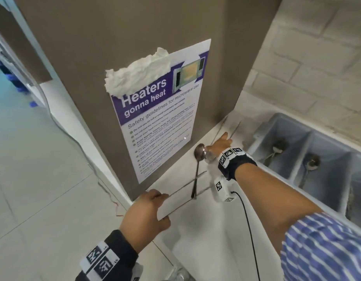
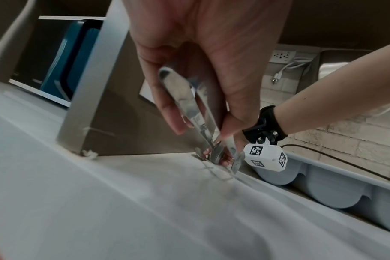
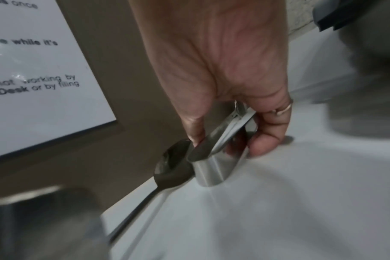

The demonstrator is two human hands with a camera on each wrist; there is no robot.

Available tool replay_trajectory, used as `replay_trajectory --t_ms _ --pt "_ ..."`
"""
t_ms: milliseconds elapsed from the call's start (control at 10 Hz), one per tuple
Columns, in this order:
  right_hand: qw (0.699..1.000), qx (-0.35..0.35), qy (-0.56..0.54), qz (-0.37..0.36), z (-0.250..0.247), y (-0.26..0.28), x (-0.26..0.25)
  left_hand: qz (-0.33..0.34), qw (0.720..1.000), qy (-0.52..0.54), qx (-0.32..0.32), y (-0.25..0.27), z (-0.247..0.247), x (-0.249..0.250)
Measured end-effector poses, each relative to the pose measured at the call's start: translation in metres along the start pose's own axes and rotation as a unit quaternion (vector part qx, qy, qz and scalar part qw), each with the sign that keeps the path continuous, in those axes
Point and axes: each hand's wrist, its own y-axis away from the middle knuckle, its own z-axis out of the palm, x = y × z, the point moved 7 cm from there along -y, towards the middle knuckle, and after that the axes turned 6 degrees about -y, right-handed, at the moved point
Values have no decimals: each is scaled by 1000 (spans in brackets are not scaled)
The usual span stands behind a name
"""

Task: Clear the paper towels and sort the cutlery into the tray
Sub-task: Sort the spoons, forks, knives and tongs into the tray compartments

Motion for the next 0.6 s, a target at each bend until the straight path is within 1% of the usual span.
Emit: replay_trajectory --t_ms 100,200,300,400,500,600 --pt "999 10 41 23 5 -5 -1 4 1000 9 3 6 -4 -10" --pt "994 5 112 -16 -14 10 -11 9 999 29 19 5 -11 -13" --pt "994 -11 -99 -46 -48 41 -9 29 998 54 30 -4 -16 -10" --pt "973 14 -211 -94 -99 82 9 51 994 76 58 -17 -23 6" --pt "948 81 -259 -166 -154 135 43 74 989 120 49 -30 -23 39" --pt "929 169 -266 -197 -200 182 99 129 978 164 9 -45 -11 91"
